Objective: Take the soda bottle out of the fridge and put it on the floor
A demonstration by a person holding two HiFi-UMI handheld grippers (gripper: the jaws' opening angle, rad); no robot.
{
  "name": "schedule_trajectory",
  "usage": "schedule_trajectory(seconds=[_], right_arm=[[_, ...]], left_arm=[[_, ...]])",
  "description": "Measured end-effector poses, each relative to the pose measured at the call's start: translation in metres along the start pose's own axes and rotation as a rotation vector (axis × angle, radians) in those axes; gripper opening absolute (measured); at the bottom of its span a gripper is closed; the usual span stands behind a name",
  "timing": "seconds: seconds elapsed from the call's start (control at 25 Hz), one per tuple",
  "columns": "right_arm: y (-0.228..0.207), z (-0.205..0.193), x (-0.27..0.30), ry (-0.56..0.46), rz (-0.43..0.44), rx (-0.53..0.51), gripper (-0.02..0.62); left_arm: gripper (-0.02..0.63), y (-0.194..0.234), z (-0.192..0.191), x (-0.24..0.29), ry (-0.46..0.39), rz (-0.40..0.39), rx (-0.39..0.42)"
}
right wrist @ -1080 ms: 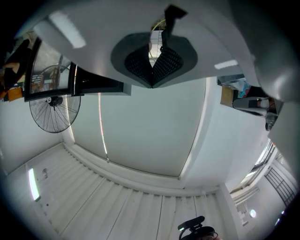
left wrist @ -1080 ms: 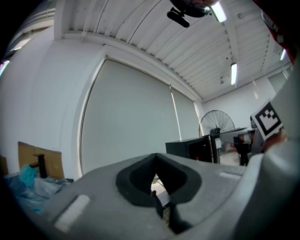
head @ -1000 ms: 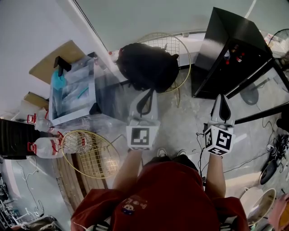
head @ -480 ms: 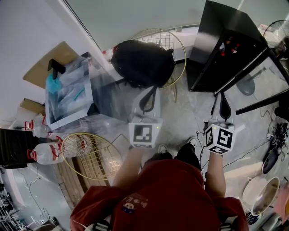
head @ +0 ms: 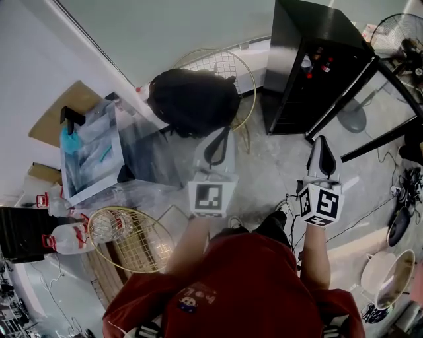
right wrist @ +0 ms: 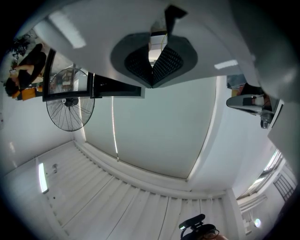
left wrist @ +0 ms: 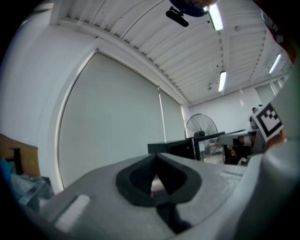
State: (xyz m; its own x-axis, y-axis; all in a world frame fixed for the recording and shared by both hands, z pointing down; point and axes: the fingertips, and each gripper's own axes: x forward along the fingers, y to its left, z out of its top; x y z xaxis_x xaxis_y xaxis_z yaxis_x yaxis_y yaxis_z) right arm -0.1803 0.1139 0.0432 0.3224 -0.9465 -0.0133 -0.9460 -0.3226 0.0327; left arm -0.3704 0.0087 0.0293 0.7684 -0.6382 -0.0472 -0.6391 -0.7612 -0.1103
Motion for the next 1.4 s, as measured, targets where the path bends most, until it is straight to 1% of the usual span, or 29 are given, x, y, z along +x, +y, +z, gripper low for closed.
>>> schedule_trajectory(seconds=[0.12,0.28,0.36,0.48,0.68,0.8,1.0,1.32,1.4], right_arm=[[-0.03,-0.003,0.003,0.002,-0.013,0.004,-0.002],[-0.073,-0.005,0.009,0.006,-0.022,0.002,-0.002],[-0.095,-0.007,0.013,0.007,-0.031,0.006,-0.002],[-0.129,-0.01,0.02,0.011,-0.05,0.016,-0.002],[-0.18,-0.015,0.031,0.019,-0.064,0.022,-0.002],[-0.202,-0.019,0.037,0.026,-0.065,0.028,-0.002],[-0.238,-0.025,0.036,0.028,-0.076,0.027,-0.002],[-0.286,-0.034,0.039,0.045,-0.097,-0.039,-0.002],[-0.296,-0.036,0.04,0.045,-0.098,-0.038,-0.002]], left_arm=[[0.0,-0.024,0.0,0.021,0.005,-0.021,0.017],[0.0,-0.059,0.006,0.057,-0.009,-0.032,-0.008],[0.0,-0.076,0.007,0.076,-0.004,-0.048,0.004],[0.0,-0.103,0.011,0.105,-0.016,-0.066,-0.001],[0.0,-0.147,0.012,0.146,-0.003,-0.094,0.019],[0.0,-0.171,0.011,0.165,0.011,-0.111,0.026],[0.0,-0.212,0.008,0.19,0.03,-0.149,0.067],[0.0,-0.261,0.0,0.225,0.064,-0.19,0.125],[0.0,-0.27,0.002,0.233,0.057,-0.19,0.113]])
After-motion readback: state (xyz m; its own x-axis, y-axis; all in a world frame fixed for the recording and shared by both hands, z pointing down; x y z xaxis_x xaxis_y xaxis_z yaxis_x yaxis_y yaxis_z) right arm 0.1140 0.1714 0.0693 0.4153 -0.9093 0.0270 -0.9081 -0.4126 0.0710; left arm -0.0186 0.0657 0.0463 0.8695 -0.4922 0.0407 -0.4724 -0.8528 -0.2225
